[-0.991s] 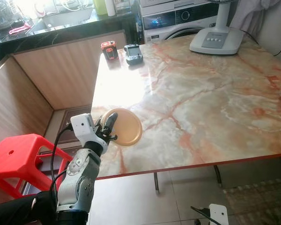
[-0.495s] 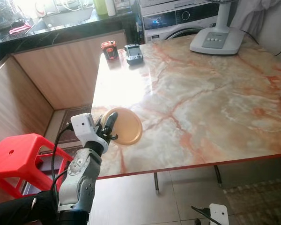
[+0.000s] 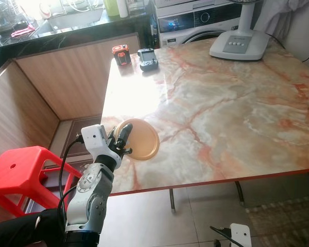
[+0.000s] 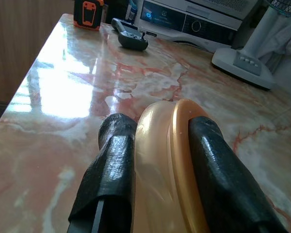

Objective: Restocking fridge

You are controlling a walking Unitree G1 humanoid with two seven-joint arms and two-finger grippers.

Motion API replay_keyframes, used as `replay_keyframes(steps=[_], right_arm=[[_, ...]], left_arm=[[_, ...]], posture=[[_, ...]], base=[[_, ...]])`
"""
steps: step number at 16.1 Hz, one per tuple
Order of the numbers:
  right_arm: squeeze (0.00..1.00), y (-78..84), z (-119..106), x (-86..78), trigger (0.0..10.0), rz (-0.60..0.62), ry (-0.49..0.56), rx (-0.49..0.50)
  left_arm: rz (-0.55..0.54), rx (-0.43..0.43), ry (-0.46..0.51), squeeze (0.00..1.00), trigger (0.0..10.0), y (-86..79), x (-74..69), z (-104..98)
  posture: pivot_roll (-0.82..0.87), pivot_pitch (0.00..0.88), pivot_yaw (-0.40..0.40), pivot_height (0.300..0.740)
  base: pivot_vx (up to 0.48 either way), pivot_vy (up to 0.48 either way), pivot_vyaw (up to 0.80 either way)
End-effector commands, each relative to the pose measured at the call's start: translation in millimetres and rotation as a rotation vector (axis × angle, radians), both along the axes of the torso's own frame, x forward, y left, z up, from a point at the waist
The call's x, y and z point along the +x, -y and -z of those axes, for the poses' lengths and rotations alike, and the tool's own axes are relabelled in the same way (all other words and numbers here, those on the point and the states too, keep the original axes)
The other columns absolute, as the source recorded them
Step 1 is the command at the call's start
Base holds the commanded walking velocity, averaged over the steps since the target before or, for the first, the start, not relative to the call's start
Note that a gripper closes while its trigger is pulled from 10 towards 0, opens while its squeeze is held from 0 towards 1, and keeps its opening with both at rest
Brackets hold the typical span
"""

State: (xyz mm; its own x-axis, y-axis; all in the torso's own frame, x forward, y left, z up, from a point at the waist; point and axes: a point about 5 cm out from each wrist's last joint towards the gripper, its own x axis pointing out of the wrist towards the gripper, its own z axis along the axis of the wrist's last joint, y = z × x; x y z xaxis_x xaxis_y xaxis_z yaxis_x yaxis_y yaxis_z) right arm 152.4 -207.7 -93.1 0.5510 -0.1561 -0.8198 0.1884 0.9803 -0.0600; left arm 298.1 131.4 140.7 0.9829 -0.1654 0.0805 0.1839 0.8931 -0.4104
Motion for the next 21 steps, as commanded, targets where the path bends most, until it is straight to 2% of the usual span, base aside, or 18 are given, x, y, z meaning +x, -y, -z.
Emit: replay_keyframes(steps=[1, 10, 21], right_arm=[[0.0, -6.3, 1.0, 0.0, 10.0, 0.004, 0.002, 0.021], [0.0, -6.6, 1.6, -1.2, 10.0, 0.006, -0.004, 0.026], [0.0, -6.8, 1.8, -0.9, 10.0, -0.002, -0.013, 0.029]], left_arm=[[-0.012, 0.02, 0.021, 0.0, 10.0, -3.5, 1.2, -4.0], [0.006, 0.014, 0.014, 0.0, 10.0, 0.6, 2.7, -1.7], [0.012, 0.012, 0.025, 0.0, 10.0, 2.2, 5.1, -3.4]], posture=[[-0.08, 0.0, 0.155, 0.74], [-0.08, 0.0, 0.162, 0.74], [-0.08, 0.0, 0.157, 0.74]], base=[[0.0, 0.0, 0.0], [0.0, 0.225, 0.0], [0.0, 0.023, -0.79]])
